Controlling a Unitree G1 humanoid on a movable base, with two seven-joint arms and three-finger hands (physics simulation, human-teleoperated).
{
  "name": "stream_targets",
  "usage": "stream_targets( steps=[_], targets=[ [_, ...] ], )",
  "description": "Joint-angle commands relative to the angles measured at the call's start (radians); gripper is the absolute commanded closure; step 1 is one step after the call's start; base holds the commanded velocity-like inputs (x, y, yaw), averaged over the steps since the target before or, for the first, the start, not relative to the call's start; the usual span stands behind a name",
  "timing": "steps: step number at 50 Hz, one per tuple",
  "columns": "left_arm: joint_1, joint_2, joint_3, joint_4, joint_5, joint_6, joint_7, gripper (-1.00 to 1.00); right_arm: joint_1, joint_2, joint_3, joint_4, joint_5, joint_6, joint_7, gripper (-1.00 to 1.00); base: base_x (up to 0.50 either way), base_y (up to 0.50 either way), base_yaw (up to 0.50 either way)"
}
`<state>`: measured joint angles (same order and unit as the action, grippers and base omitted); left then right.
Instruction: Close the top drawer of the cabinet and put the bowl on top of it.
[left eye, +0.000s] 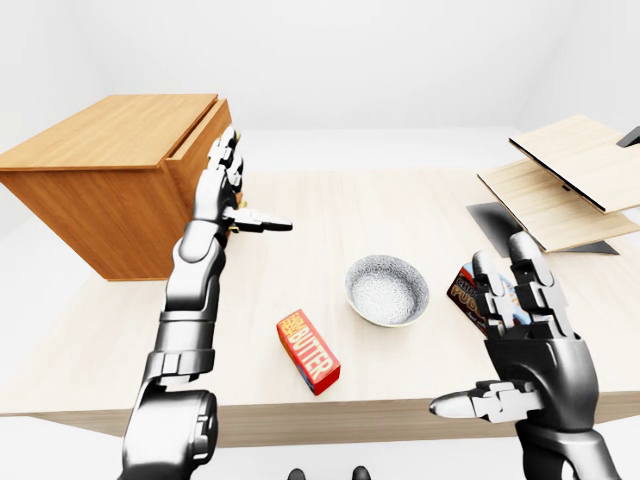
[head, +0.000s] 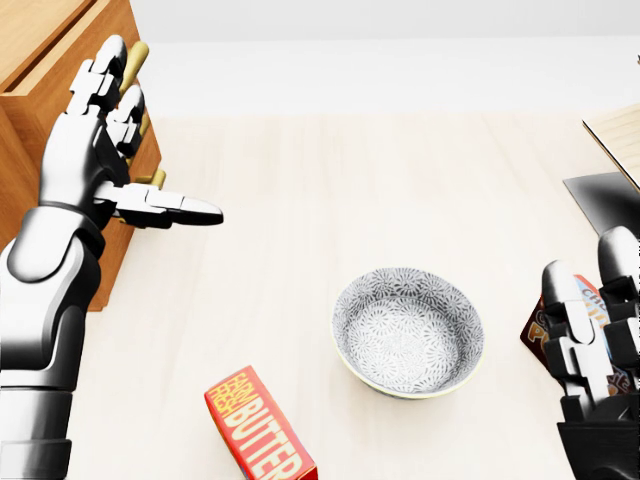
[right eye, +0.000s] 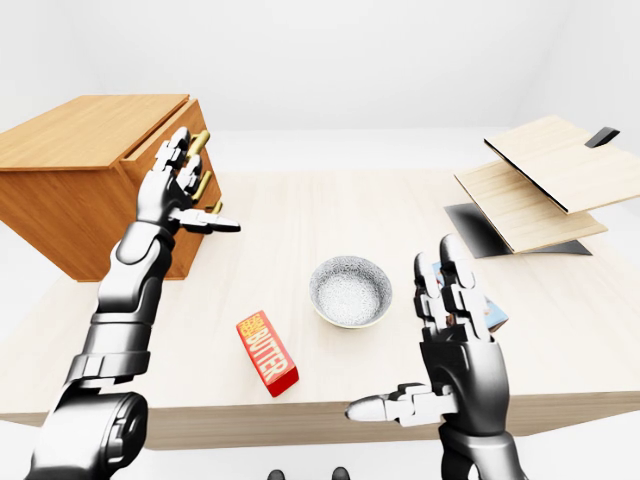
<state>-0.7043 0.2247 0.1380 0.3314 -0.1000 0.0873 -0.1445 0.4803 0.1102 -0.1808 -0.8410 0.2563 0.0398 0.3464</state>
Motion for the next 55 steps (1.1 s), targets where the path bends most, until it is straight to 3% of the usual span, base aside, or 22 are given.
stream_targets(
  steps=[1, 20, 55],
  targets=[
    [-0.033, 0.040, 0.024, 0.158, -0.029, 0.000, -0.001, -1.00, 0.000, -0.006, 0.011, 0.008, -0.004, -0.003, 0.001, -1.00, 0.00, 0.00, 0.00],
    [-0.055, 0.077, 0.038, 0.188, -0.077, 0.000, 0.008, -1.00, -0.001, -0.021, 0.037, 0.028, -0.016, -0.014, 0.003, -1.00, 0.00, 0.00, 0.00],
    [-0.141, 0.124, 0.045, 0.424, -0.079, 0.000, 0.013, -1.00, 0.009, -0.025, 0.048, 0.029, -0.017, -0.034, -0.024, -1.00, 0.00, 0.00, 0.00]
  ],
)
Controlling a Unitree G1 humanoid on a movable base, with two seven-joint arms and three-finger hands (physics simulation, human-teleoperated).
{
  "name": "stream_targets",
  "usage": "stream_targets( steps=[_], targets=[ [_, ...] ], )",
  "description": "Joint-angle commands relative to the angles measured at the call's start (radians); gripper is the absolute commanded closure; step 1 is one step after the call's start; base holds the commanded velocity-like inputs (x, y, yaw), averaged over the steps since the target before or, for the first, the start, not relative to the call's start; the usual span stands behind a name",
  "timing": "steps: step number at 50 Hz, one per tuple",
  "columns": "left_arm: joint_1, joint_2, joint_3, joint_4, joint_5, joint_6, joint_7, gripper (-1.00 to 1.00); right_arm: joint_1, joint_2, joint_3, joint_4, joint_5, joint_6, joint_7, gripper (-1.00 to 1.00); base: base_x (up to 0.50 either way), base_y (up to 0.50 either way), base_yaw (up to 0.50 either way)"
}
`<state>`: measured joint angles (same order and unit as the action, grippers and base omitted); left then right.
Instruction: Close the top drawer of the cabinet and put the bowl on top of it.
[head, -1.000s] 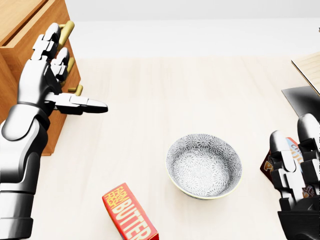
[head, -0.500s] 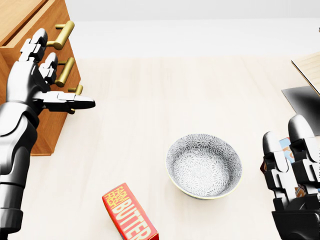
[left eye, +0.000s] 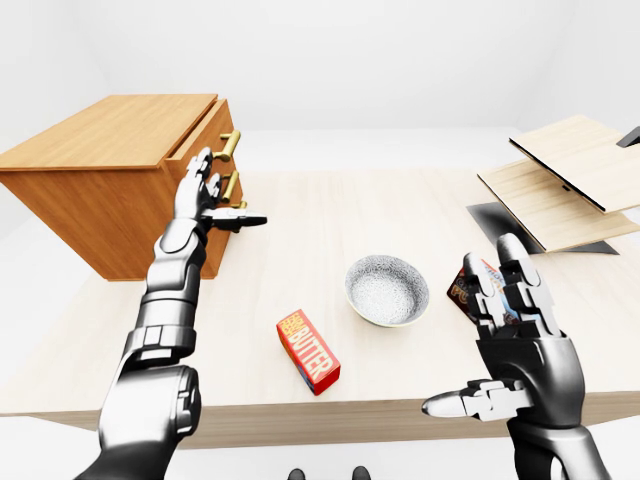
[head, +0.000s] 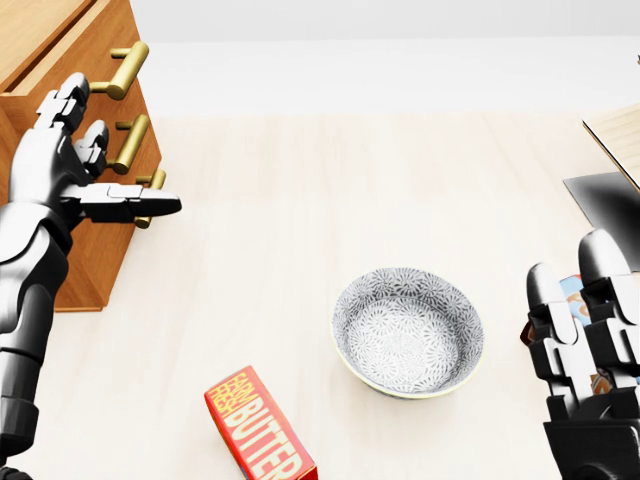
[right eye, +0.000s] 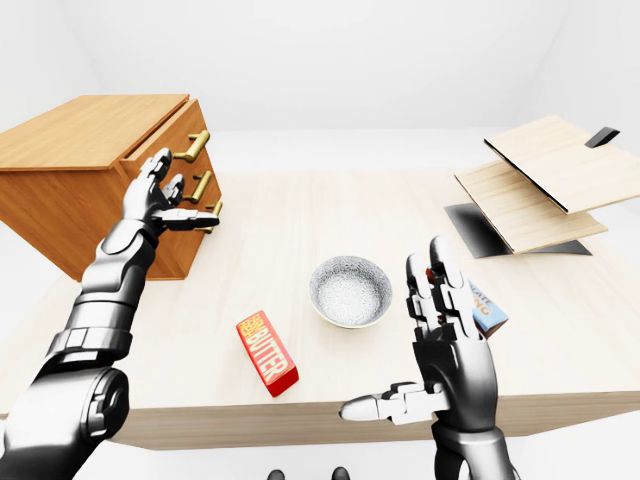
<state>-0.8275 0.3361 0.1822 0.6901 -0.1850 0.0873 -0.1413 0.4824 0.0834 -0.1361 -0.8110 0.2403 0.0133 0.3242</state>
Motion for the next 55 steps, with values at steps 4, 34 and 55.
stream_targets(
  steps=[4, 34, 55],
  targets=[
    [-0.019, 0.021, 0.006, 0.070, 0.004, 0.000, 0.009, -1.00, 0.009, 0.001, 0.013, 0.003, -0.009, -0.014, -0.004, -1.00, 0.00, 0.00, 0.00],
    [-0.036, 0.068, 0.031, 0.162, -0.022, 0.000, 0.020, -1.00, 0.008, -0.013, 0.028, 0.015, -0.015, -0.023, -0.014, -1.00, 0.00, 0.00, 0.00],
    [-0.032, 0.102, 0.052, 0.123, -0.071, 0.000, 0.062, -1.00, 0.015, -0.019, 0.036, 0.016, -0.012, -0.031, -0.018, -1.00, 0.00, 0.00, 0.00]
  ],
)
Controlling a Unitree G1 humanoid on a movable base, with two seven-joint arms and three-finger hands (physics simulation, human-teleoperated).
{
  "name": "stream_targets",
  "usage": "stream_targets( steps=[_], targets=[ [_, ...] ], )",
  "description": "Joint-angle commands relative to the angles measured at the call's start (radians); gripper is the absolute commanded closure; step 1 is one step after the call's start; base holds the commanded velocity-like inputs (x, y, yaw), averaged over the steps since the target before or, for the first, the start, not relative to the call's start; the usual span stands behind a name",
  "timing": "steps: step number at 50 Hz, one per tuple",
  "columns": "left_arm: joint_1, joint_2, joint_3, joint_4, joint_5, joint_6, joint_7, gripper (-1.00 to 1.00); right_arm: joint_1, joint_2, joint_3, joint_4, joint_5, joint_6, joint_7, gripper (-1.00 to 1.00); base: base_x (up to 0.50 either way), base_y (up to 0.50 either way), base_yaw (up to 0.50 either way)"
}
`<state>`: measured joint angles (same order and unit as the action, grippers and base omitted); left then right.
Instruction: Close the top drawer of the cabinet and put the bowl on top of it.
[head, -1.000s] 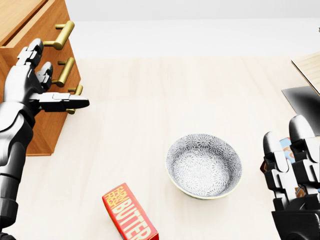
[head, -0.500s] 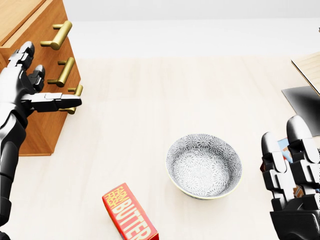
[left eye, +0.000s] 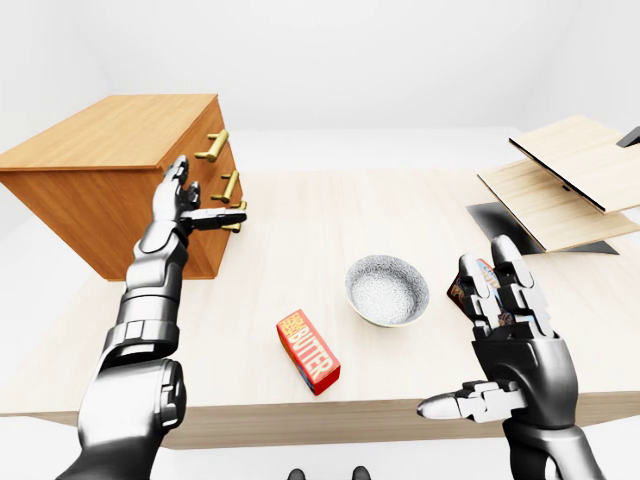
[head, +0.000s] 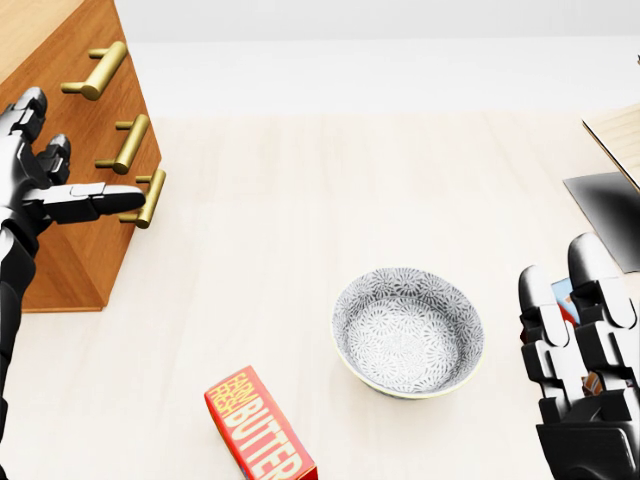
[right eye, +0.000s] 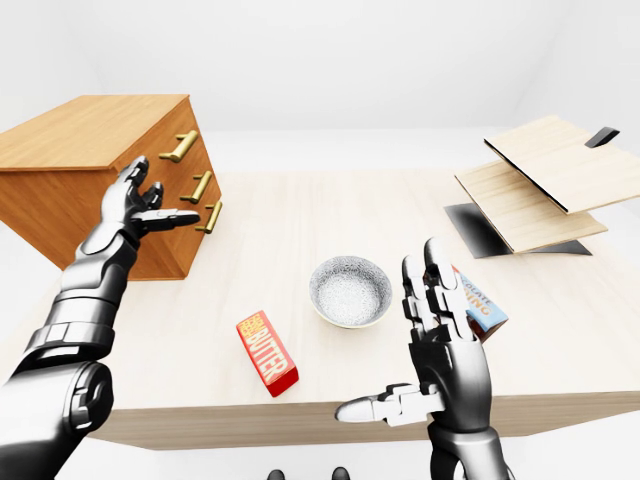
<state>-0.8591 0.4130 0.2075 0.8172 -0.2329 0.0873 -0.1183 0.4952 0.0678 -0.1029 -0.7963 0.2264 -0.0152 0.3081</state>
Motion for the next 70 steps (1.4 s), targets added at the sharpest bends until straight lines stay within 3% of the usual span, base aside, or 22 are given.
stream_targets(
  steps=[1, 14, 28, 39, 47, 49, 50, 53, 54, 59, 60, 62, 67, 70],
  targets=[
    [-0.001, 0.025, 0.026, -0.002, -0.024, 0.000, 0.040, -1.00, 0.002, -0.003, 0.003, 0.002, 0.002, -0.003, -0.002, -1.00, 0.00, 0.00, 0.00],
    [-0.015, 0.049, 0.042, 0.051, -0.062, 0.000, 0.088, -1.00, 0.008, -0.003, 0.002, -0.004, 0.005, -0.003, 0.002, -1.00, 0.00, 0.00, 0.00],
    [0.018, 0.029, 0.027, 0.005, -0.072, 0.000, 0.087, -1.00, 0.003, -0.002, 0.002, -0.001, 0.002, 0.000, 0.000, -1.00, 0.00, 0.00, 0.00],
    [0.245, -0.049, 0.030, -0.537, -0.101, 0.000, 0.108, -1.00, 0.002, -0.001, 0.000, -0.002, 0.003, -0.001, 0.000, -1.00, 0.00, 0.00, 0.00],
    [0.354, -0.136, -0.009, -0.822, -0.057, 0.000, 0.097, -1.00, 0.006, 0.000, -0.008, -0.010, 0.011, 0.002, 0.003, -1.00, 0.00, 0.00, 0.00],
    [0.355, -0.140, -0.006, -0.827, -0.051, 0.000, 0.094, -1.00, 0.005, 0.001, -0.009, -0.011, 0.011, 0.003, 0.004, -1.00, 0.00, 0.00, 0.00],
    [0.395, -0.161, -0.031, -0.955, -0.049, 0.000, 0.101, -1.00, 0.004, 0.002, -0.012, -0.012, 0.014, 0.006, 0.005, -1.00, 0.00, 0.00, 0.00],
    [0.398, -0.170, -0.026, -0.968, -0.036, 0.000, 0.093, -1.00, 0.004, 0.004, -0.014, -0.013, 0.014, 0.007, 0.006, -1.00, 0.00, 0.00, 0.00],
    [0.431, -0.194, -0.062, -1.059, -0.023, 0.000, 0.090, -1.00, 0.007, 0.005, -0.016, -0.016, 0.017, 0.006, 0.009, -1.00, 0.00, 0.00, 0.00],
    [0.463, -0.228, -0.078, -1.134, 0.005, 0.000, 0.052, -1.00, 0.011, 0.009, -0.018, -0.020, 0.017, 0.005, 0.015, -1.00, 0.00, 0.00, 0.00],
    [0.516, -0.259, -0.076, -1.215, -0.024, 0.000, 0.028, -1.00, 0.011, 0.009, -0.020, -0.020, 0.019, 0.006, 0.016, -1.00, 0.00, 0.00, 0.00],
    [0.541, -0.274, -0.089, -1.258, -0.022, 0.000, 0.016, -1.00, 0.011, 0.011, -0.024, -0.022, 0.022, 0.010, 0.018, -1.00, 0.00, 0.00, 0.00],
    [0.567, -0.298, -0.138, -1.341, 0.025, 0.000, 0.002, -1.00, 0.013, 0.016, -0.029, -0.028, 0.025, 0.013, 0.025, -1.00, 0.00, 0.00, 0.00],
    [0.588, -0.305, -0.189, -1.403, 0.113, 0.000, -0.001, -1.00, 0.015, 0.019, -0.033, -0.033, 0.027, 0.016, 0.029, -1.00, 0.00, 0.00, 0.00]
  ],
)
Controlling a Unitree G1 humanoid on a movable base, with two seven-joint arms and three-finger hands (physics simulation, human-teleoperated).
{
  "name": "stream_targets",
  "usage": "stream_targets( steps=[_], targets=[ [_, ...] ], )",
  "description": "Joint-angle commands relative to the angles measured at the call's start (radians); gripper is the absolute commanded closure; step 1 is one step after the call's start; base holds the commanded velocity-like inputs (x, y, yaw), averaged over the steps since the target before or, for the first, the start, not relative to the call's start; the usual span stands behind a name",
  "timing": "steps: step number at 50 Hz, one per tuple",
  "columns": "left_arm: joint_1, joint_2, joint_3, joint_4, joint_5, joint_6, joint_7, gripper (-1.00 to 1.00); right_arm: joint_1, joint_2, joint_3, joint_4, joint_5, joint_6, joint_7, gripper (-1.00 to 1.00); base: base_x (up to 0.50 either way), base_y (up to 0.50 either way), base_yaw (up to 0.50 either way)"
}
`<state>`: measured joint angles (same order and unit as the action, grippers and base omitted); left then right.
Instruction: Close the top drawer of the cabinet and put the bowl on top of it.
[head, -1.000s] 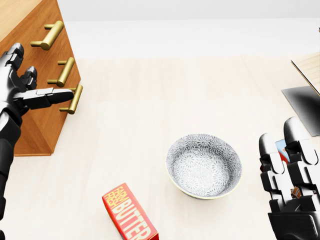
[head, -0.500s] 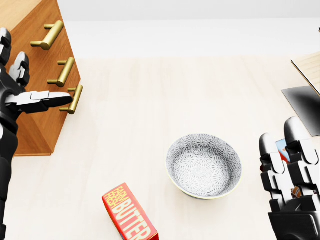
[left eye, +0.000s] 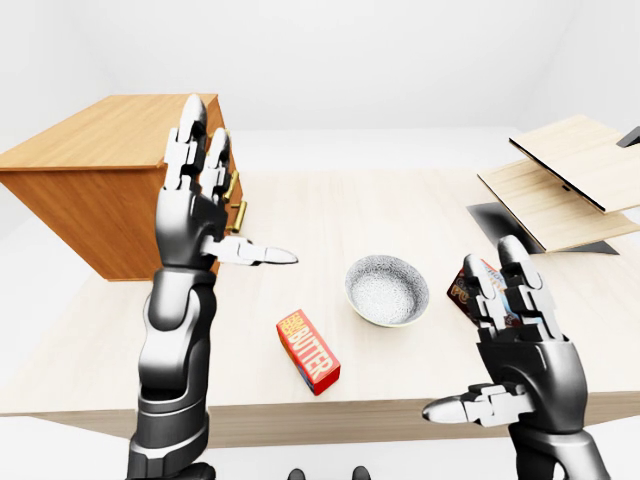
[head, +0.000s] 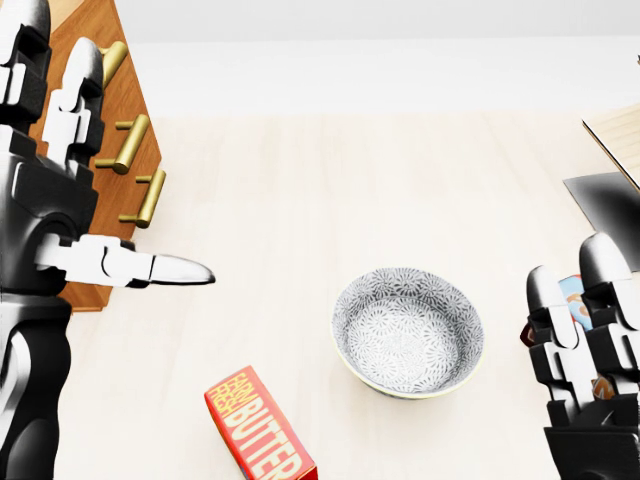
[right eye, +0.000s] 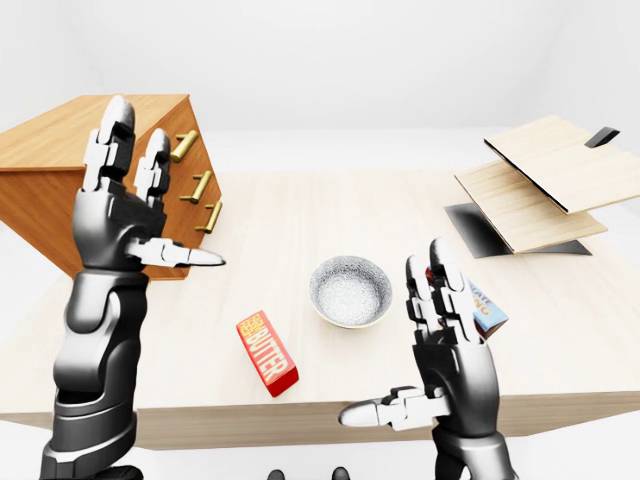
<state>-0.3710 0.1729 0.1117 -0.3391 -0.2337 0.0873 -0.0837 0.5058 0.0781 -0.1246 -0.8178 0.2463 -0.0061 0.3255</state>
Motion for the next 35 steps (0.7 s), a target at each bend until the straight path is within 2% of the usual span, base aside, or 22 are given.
stream_targets(
  steps=[1, 5, 10, 18, 20, 23, 26, 35],
  targets=[
    [0.117, -0.064, -0.130, -0.273, 0.162, 0.000, -0.037, -1.00, 0.004, 0.008, -0.013, -0.012, 0.008, 0.009, 0.014, -1.00, 0.00, 0.00, 0.00],
    [0.145, -0.093, -0.191, -0.294, 0.281, 0.000, -0.079, -1.00, -0.002, 0.010, -0.015, -0.010, 0.006, 0.014, 0.014, -1.00, 0.00, 0.00, 0.00],
    [0.155, -0.129, -0.236, -0.312, 0.385, 0.000, -0.122, -1.00, -0.004, 0.012, -0.017, -0.013, 0.007, 0.017, 0.015, -1.00, 0.00, 0.00, 0.00],
    [0.159, -0.171, -0.320, -0.313, 0.600, 0.000, -0.136, -1.00, -0.008, 0.015, -0.026, -0.016, 0.012, 0.024, 0.018, -1.00, 0.00, 0.00, 0.00],
    [0.161, -0.186, -0.332, -0.322, 0.625, 0.000, -0.142, -1.00, -0.009, 0.015, -0.028, -0.017, 0.014, 0.025, 0.019, -1.00, 0.00, 0.00, 0.00],
    [0.163, -0.203, -0.368, -0.327, 0.689, 0.000, -0.148, -1.00, -0.009, 0.017, -0.033, -0.019, 0.017, 0.026, 0.022, -1.00, 0.00, 0.00, 0.00],
    [0.158, -0.226, -0.423, -0.293, 0.798, 0.000, -0.147, -1.00, -0.004, 0.020, -0.040, -0.026, 0.025, 0.027, 0.029, -1.00, 0.00, 0.00, 0.00],
    [0.134, -0.299, -0.453, -0.256, 0.951, 0.000, -0.186, -1.00, -0.001, 0.037, -0.075, -0.048, 0.048, 0.047, 0.053, -1.00, 0.00, 0.00, 0.00]
  ],
)
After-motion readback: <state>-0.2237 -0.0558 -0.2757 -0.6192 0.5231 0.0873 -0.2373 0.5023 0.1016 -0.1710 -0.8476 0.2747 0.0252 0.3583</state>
